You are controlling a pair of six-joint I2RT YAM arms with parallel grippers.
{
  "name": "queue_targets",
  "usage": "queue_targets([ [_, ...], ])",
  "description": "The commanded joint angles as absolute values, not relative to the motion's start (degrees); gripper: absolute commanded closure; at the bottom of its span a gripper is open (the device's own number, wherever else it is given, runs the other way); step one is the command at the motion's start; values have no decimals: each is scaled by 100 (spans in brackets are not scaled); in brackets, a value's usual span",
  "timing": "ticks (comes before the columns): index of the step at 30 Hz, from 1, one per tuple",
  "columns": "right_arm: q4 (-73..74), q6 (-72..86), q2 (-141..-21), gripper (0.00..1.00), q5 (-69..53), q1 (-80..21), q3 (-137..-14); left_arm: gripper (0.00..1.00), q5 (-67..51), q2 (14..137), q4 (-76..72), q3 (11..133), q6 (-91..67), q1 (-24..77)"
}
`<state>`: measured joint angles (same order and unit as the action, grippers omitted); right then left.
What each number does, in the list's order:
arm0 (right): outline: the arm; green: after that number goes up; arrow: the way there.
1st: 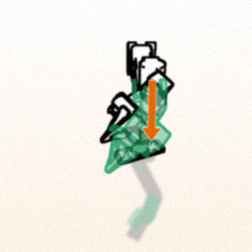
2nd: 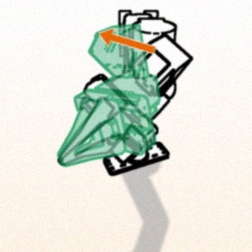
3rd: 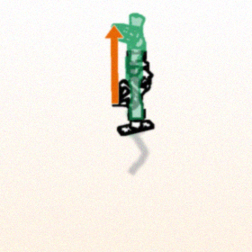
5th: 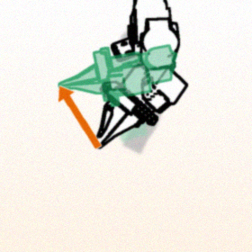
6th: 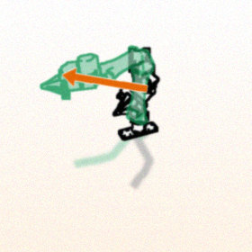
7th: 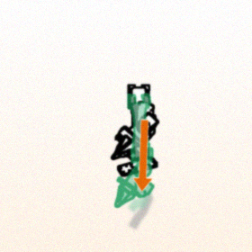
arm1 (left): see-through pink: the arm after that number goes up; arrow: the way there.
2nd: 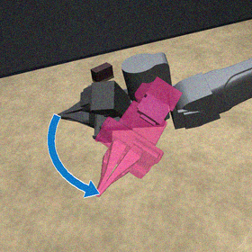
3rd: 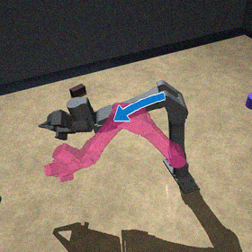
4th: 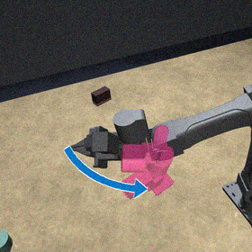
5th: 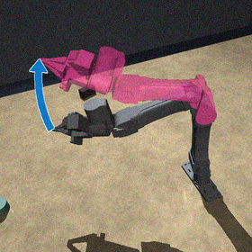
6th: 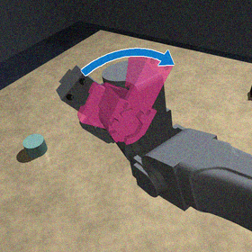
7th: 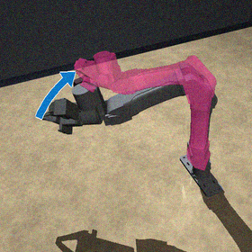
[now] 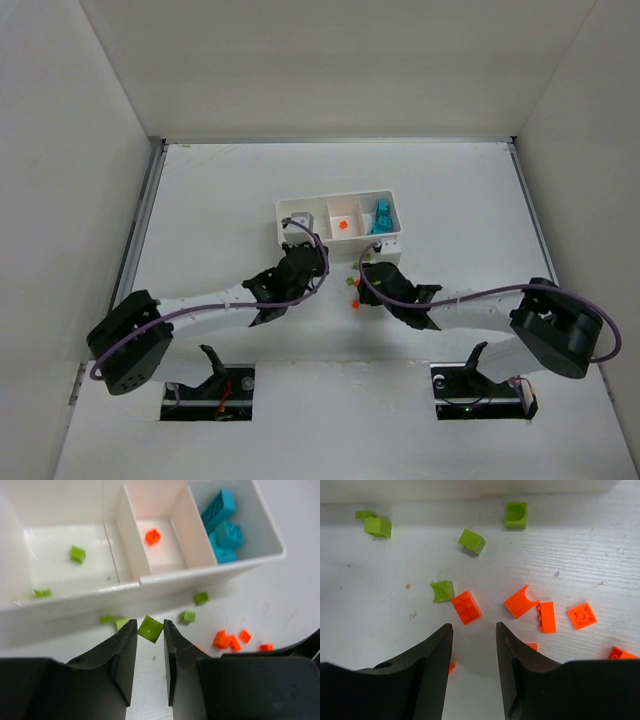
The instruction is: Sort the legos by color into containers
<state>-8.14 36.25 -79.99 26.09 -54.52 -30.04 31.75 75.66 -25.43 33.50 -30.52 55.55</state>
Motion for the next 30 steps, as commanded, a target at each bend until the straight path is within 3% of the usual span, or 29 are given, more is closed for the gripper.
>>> queue_targets([
  [1,-1020,3560,-8103,54,2514,-5506,-3217,83,3182,7321,-2408,3594,-2857,5156],
  [14,-817,3313,-8411,54,2399,-5366,-3524,80,2830,8621,-2470,4570,-2760,3898],
  [17,-817,3305,-8490,54,2373,-5339,-3568,70,2830,8806,-2443,4693,-2733,3828],
  [21,-756,3208,-8648,56,2373,-5313,-3656,54,2961,8509,-2513,4518,-2725,3915],
  [27,-668,3199,-8736,62,2391,-5295,-3744,55,2979,7648,-2505,3877,-2724,4249],
  [30,-642,3182,-8806,72,2373,-5260,-3779,56,2979,7305,-2435,3499,-2777,4503],
])
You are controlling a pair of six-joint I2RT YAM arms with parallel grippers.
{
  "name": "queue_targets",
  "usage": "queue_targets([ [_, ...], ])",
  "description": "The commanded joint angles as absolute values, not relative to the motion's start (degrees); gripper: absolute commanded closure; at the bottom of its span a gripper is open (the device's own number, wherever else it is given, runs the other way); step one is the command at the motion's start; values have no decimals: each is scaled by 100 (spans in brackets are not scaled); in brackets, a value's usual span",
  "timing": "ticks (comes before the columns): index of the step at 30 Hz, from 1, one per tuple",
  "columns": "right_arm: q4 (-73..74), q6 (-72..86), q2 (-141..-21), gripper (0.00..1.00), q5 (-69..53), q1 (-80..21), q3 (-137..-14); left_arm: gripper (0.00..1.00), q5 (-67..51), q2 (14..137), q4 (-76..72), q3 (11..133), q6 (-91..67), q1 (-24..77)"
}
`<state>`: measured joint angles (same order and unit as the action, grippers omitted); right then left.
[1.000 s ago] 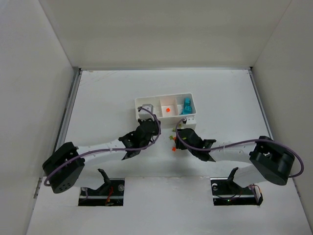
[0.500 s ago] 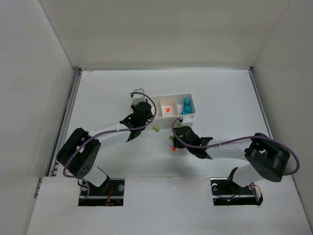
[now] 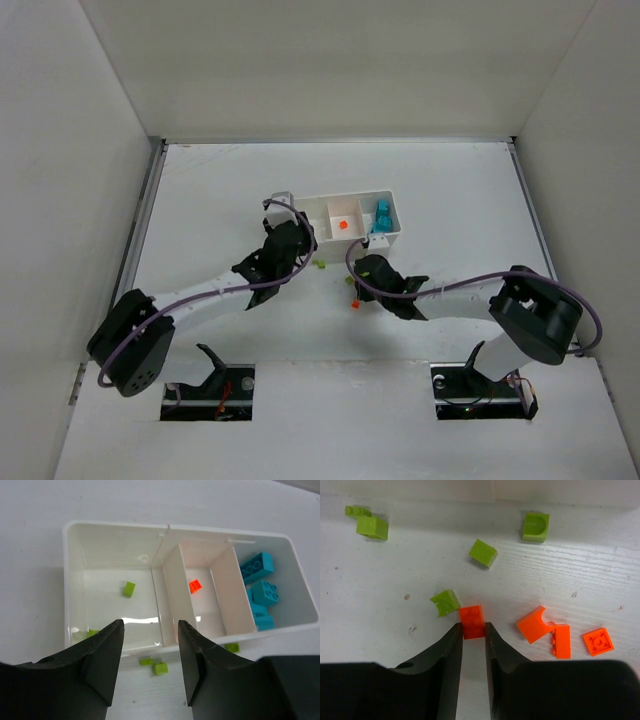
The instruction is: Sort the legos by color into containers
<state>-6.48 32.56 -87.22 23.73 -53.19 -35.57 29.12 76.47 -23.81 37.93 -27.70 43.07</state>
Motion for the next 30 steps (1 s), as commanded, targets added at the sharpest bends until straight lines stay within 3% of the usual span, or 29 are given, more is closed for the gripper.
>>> queue_targets([
  [1,-633,3173,-8807,74,2399,-5269,-3779,56,2988,7165,-2391,3324,-2812,4626],
  [8,-97,3322,-7965,76,2593,-5365,-3569,58,3111,6618,-2259,2637,-3190,5145],
  [15,158,3051,-7277,77,2505,-5331,-4085,60,3164,6995,-2460,2733,-3357,5707],
  [26,-176,2312,-9087,76,2171,-4505,-6125,60,3349,7409,-2698,2672,-3630,6367],
  [28,-185,2285,-9298,72,2214,-4408,-6310,60,3340,7549,-2812,2724,-3577,6429],
  [30,-193,2303,-9351,59,2293,-4372,-6354,60,3279,7725,-2953,2795,-3551,6447],
])
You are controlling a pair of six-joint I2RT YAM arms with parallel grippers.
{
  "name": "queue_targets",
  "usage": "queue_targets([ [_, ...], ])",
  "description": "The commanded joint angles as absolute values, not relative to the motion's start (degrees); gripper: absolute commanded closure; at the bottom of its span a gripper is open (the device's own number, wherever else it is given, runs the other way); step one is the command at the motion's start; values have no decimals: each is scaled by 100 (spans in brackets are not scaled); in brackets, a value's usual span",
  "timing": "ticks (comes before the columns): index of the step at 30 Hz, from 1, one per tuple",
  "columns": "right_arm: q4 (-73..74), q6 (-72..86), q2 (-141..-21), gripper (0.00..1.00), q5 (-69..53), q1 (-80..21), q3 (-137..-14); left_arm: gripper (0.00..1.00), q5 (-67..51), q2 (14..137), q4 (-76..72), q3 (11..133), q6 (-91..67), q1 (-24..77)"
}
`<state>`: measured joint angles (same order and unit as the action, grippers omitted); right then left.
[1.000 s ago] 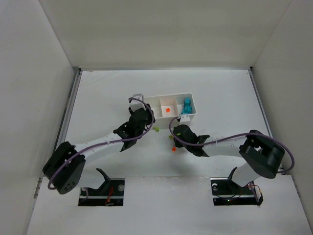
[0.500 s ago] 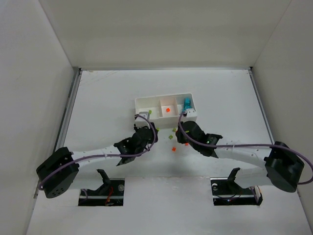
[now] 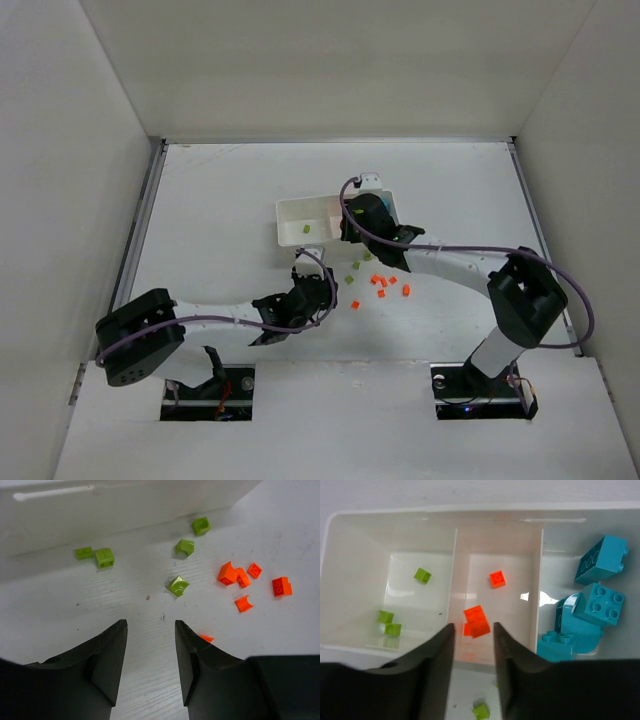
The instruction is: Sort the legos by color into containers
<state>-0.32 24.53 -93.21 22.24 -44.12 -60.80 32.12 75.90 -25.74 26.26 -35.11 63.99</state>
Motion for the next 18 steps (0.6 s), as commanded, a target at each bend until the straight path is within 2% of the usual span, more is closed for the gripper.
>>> queue_targets([
  [1,-202,2311,-9317,51,2355,-4372,-6320,60,3244,7847,-2997,2856,-3516,6447],
  [2,-246,2312,-9229,45,2434,-4381,-6224,59,3165,7997,-3014,2952,-3472,6438],
  [4,-334,2312,-9036,44,2505,-4390,-6022,59,3050,8234,-3041,3093,-3445,6429],
  [7,-395,2373,-8589,45,2619,-4399,-5548,59,2910,8568,-3207,3251,-3428,6429],
  [13,-668,2917,-7604,55,2777,-4539,-4186,59,2786,9157,-3261,3621,-3322,6385],
  [18,-668,3445,-6997,56,2830,-4636,-3315,59,2769,9456,-3270,3753,-3270,6289],
])
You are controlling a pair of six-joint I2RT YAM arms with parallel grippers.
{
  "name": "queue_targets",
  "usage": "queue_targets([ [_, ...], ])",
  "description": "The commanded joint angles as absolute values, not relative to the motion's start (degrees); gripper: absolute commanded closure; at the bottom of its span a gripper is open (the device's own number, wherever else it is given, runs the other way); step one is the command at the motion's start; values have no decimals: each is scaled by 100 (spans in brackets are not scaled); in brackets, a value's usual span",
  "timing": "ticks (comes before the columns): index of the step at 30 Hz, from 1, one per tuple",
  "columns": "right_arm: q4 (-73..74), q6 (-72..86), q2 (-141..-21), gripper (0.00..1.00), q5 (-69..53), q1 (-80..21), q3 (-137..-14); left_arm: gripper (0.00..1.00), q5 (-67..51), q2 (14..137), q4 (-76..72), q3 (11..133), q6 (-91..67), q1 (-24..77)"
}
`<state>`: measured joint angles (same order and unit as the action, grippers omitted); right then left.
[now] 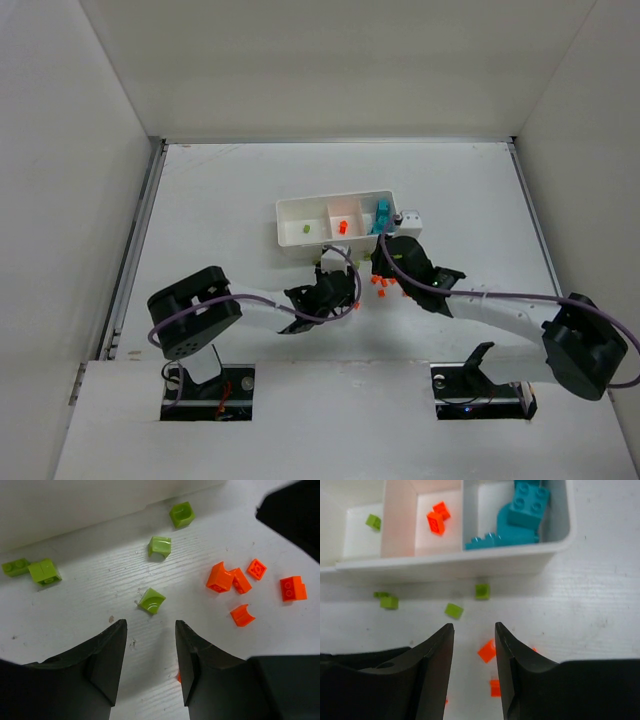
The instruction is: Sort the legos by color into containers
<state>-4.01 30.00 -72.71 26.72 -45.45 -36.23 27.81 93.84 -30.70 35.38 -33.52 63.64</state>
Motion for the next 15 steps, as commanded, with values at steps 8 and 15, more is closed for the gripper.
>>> queue_targets([
  [8,-694,3884,-6741,50,2830,-4811,-2699,60,2821,9852,-3243,3990,-3182,6218],
  [15,-721,3920,-6907,54,2716,-4829,-2654,65,2821,10037,-3208,4139,-3111,6174],
])
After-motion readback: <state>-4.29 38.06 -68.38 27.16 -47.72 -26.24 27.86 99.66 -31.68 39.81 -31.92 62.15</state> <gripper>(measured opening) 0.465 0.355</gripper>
